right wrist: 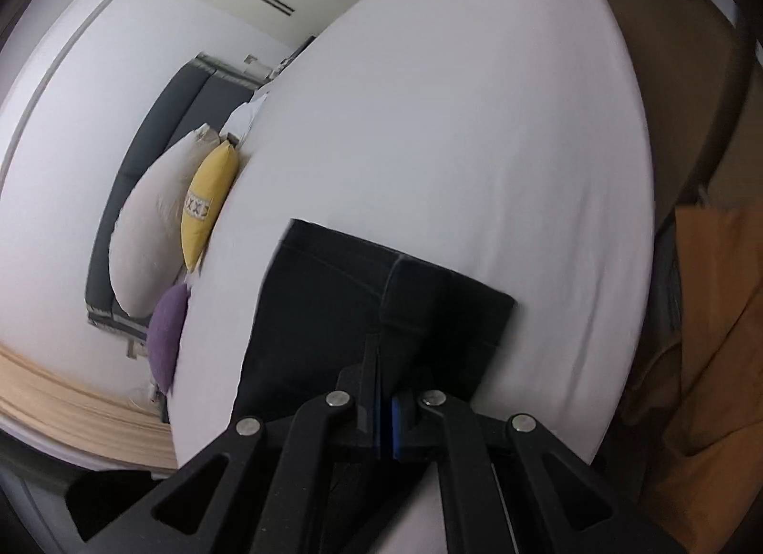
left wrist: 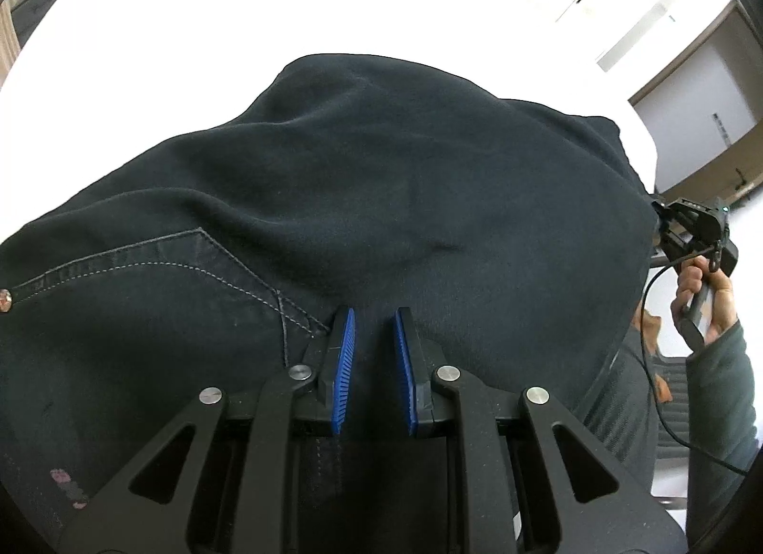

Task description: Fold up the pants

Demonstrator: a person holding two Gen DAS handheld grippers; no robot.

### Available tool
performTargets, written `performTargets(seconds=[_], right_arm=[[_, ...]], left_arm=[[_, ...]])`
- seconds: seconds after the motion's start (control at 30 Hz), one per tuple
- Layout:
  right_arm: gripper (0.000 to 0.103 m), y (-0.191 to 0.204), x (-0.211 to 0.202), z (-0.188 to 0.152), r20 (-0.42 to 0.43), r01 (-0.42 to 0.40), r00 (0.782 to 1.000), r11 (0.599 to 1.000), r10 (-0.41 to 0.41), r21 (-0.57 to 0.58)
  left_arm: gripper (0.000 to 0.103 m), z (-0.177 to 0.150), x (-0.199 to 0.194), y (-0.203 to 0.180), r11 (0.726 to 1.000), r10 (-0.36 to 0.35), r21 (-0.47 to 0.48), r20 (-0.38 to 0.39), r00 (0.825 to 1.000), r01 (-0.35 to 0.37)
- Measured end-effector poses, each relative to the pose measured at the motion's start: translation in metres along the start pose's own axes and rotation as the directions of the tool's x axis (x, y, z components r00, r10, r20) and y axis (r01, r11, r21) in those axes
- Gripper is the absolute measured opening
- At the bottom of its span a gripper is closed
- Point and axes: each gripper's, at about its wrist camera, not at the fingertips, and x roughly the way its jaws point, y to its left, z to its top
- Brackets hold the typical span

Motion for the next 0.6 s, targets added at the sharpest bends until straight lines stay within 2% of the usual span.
performTargets(seconds=[0.07,0.13,0.2,0.37,0.6], right_arm=[[0.003,0.004,0.002,-0.001,0.011,0.0,1.0,1.0,0.0,-0.013],[0.003,-0.008,-0.009,0.001,0.016,-0.016,1.0,1.0,0.016,0.002],[0.003,-0.025,-0.029,0.007,0.025,-0.03,0.999,0.999,0.029,0.013],[0.003,-0.02,-0.028,0.022,0.033,-0.06,0.998,0.998,0.059,0.033],[0.003,-0.032,-0.029,0.018,0.04,-0.077,0.997,0.992,0.073,0.096]], left_arm=[[0.016,0.001,0.0,-0.005,1.0,0.023,-0.001,-0.001,1.0,-0.023],[0.017,0.001,0.0,-0.011,0.999,0.036,0.001,0.0,0.999,-0.036],[0.017,0.001,0.001,-0.013,0.999,0.034,0.002,-0.001,0.999,-0.034],[0.017,0.001,0.002,-0.019,1.0,0.022,0.002,0.003,1.0,-0.022],[0.017,0.0,0.005,-0.016,1.0,0.005,-0.004,0.015,1.0,-0.005]])
